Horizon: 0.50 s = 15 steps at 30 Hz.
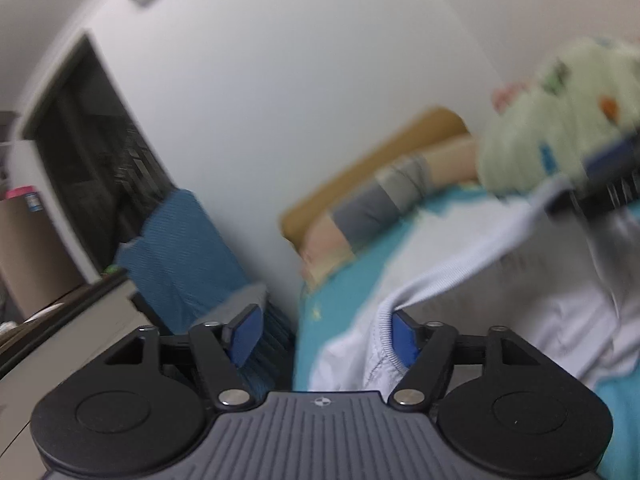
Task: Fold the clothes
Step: 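Lift the shirt high with both grippers and shake it out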
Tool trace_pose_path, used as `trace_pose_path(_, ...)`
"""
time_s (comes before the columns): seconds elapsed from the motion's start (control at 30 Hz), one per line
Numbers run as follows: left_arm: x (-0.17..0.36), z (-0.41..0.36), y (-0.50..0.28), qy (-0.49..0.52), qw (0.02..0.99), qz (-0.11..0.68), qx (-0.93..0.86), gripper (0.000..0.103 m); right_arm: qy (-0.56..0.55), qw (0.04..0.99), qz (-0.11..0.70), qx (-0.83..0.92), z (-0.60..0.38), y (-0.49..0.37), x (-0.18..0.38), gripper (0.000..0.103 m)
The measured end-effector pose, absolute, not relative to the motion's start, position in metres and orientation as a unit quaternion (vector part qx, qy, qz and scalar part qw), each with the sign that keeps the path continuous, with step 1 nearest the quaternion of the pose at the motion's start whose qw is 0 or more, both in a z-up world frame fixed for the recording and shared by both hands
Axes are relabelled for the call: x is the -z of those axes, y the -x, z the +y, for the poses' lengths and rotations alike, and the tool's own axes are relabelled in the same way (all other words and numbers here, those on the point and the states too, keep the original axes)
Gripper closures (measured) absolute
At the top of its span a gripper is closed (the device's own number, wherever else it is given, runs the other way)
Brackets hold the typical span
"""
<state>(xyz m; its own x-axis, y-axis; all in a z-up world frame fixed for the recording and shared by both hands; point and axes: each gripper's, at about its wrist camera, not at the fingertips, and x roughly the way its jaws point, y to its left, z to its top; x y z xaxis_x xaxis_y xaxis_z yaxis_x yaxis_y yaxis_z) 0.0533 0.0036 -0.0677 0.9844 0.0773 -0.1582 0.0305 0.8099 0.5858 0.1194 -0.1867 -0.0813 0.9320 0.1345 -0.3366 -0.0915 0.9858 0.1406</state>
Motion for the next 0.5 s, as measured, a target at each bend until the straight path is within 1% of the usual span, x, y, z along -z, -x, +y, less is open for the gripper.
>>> trace_pose_path(0.13,0.055,-0.001,-0.051,-0.280,0.957,0.071,-0.037,0.032,-0.075,0.961,0.256,-0.075,-0.188,-0.137,0.097,0.032)
trace_pose_path(0.23,0.049,-0.004,-0.047,-0.270,0.960,0.060,-0.042,0.033,-0.055,0.954,0.283,-0.078,-0.180,-0.138,0.113,0.032)
trace_pose_path(0.33,0.044,-0.002,-0.044,-0.251,0.965,0.056,-0.051,0.033,0.016,0.960,0.266,-0.088,-0.159,-0.130,0.112,0.032)
trace_pose_path(0.4,0.045,0.000,-0.046,-0.251,0.964,0.068,-0.054,0.033,0.068,0.963,0.248,-0.084,-0.144,-0.124,0.111,0.032)
trace_pose_path(0.43,0.046,0.001,-0.048,-0.254,0.962,0.078,-0.055,0.032,0.076,0.966,0.241,-0.054,-0.144,-0.122,0.110,0.032)
trace_pose_path(0.5,0.050,0.003,-0.052,-0.261,0.959,0.099,-0.054,0.032,0.041,0.974,0.223,-0.004,-0.158,-0.119,0.101,0.032)
